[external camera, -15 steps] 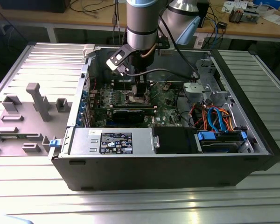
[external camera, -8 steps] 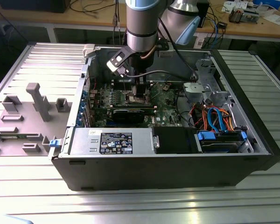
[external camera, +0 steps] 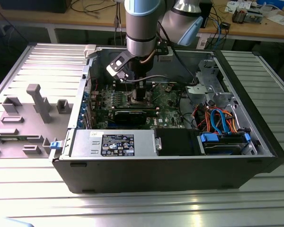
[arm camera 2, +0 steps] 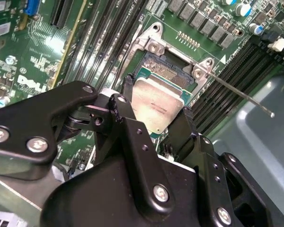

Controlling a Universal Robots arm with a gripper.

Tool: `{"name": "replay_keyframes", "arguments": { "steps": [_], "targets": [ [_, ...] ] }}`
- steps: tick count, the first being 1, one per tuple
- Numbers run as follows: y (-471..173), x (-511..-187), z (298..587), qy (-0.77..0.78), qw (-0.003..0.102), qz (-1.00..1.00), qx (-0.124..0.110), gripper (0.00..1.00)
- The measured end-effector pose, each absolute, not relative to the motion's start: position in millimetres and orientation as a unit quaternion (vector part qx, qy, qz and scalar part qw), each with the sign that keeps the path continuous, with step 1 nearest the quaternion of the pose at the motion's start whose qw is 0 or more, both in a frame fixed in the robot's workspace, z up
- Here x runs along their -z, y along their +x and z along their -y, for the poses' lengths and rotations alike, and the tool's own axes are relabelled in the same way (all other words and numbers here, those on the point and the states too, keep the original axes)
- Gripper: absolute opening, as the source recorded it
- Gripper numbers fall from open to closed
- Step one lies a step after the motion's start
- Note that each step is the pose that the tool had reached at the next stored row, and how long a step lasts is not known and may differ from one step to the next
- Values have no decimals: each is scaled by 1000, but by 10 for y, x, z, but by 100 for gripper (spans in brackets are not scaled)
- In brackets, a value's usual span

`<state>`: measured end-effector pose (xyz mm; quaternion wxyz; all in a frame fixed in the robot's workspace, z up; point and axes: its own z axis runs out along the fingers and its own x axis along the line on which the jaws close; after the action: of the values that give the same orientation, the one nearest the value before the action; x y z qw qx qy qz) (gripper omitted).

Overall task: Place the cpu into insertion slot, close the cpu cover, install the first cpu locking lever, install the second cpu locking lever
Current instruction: 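Place the cpu into insertion slot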

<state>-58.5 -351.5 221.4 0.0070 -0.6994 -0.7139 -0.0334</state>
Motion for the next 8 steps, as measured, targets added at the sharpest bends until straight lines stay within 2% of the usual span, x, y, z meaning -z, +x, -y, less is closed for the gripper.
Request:
{"name": "replay_keyframes", "arguments": {
  "steps": [8],
  "targets": [
    [-597,-2088,3493,-701,7,712,33,55]
  ]
}}
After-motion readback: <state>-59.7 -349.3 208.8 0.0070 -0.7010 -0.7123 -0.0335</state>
